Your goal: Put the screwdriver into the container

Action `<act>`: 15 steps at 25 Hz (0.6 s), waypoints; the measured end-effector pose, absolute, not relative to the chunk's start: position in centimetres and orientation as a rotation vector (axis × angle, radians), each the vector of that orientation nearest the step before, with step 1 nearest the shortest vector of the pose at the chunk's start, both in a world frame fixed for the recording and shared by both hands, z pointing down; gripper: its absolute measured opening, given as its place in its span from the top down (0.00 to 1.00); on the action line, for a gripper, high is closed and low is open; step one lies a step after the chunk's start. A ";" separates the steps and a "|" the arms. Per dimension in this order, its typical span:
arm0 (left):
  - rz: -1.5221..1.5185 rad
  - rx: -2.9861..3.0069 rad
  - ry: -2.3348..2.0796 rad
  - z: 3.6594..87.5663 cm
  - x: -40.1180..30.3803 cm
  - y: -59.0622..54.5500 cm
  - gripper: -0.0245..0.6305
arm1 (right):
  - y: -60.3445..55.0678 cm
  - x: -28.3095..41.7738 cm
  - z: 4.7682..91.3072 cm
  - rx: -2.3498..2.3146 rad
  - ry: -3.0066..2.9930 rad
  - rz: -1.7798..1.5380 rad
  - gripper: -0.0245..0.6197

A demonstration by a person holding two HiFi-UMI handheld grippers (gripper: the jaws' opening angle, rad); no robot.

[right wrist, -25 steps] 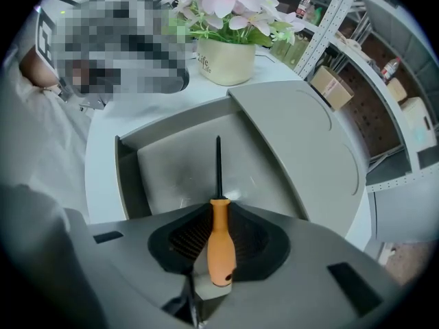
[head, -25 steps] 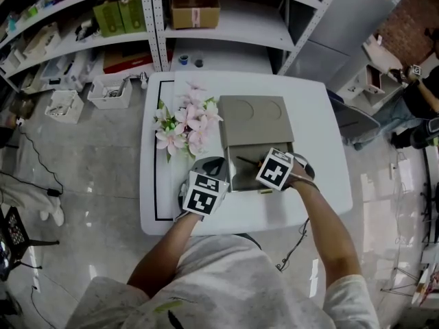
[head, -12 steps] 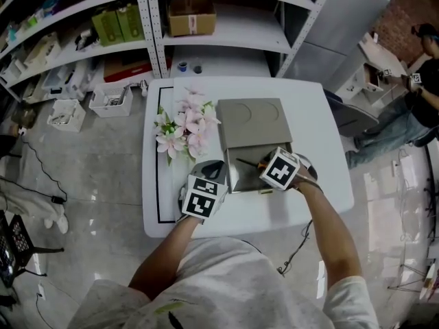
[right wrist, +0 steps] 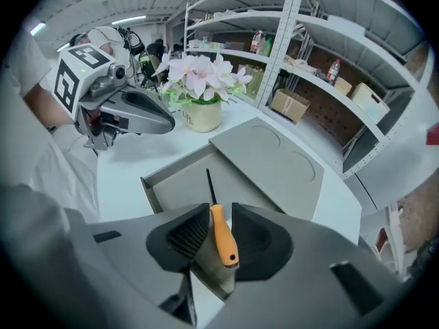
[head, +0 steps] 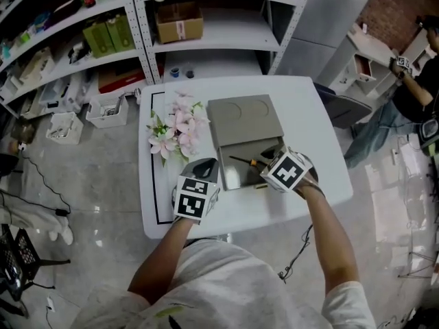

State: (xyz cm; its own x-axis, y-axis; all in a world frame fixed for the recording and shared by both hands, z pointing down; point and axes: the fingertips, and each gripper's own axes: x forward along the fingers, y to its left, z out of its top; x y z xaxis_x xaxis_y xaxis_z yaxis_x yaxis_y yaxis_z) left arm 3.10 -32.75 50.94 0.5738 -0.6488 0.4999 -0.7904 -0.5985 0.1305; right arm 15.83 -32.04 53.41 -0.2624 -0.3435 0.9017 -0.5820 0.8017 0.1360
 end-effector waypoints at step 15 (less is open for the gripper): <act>0.582 2.559 -1.229 45.8 3.4 -29.6 0.96 | -25.9 16.0 44.2 1.115 -2.215 0.321 0.85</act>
